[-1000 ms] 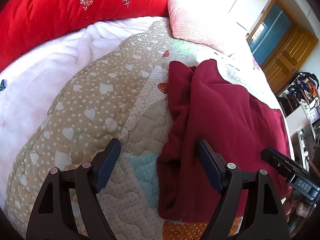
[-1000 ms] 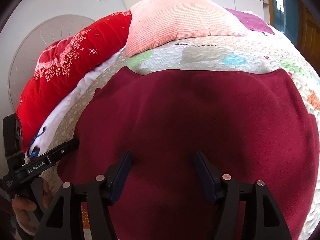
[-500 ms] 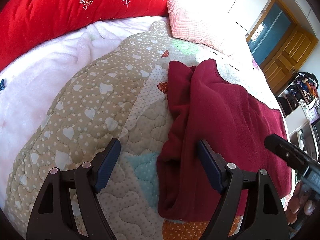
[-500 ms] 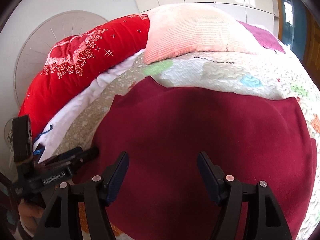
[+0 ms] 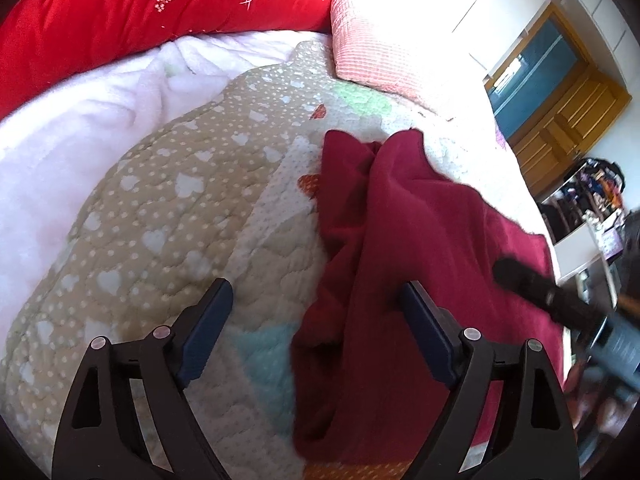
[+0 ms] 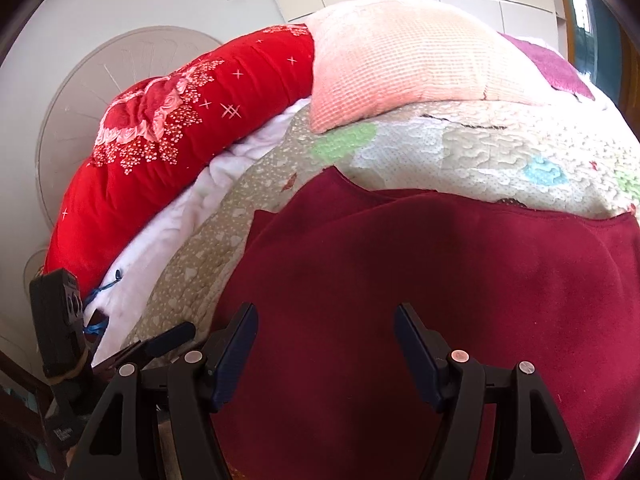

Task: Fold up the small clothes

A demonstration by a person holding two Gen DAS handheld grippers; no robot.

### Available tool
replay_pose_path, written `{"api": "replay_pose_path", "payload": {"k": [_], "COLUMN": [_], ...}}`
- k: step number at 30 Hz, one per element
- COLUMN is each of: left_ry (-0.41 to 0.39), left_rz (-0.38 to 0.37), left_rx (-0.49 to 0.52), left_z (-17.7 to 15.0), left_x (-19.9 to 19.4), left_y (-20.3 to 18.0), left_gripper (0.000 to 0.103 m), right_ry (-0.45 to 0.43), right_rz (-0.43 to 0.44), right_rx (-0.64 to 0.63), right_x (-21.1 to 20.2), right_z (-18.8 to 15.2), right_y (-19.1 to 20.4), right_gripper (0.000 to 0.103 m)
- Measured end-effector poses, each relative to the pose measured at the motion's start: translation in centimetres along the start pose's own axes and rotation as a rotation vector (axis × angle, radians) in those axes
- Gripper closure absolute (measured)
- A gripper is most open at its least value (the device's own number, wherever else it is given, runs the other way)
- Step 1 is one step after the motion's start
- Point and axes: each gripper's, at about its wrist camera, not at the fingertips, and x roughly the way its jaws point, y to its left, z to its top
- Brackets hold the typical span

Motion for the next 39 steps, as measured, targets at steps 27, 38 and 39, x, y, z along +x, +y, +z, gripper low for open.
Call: {"api": "replay_pose_path", "payload": {"k": [27, 38, 39], "left_ry": [0.022, 0.021, 0.022], "left_rz": [-0.221, -0.215, -0.214], "left_rx": [0.041, 0.027, 0.026], "left_z": [-1.3, -2.4, -2.3], "left_x": [-1.2, -2.1, -2.0], "left_y": [-2.3, -1.7, -1.6], "left_gripper": [0.075, 0.075, 0.075], "right_ry": [0.184, 0.301, 0.310], "right_rz": [0.084, -0.065, -0.076], "right_rx": [-0.044, -0.287, -0.303], "right_x": [4.3, 9.1, 9.5], "right_z": [5.0, 5.7, 5.6], "right_y": [4.1, 8.4, 8.6], "right_gripper": [0.026, 0.026, 0.026]}}
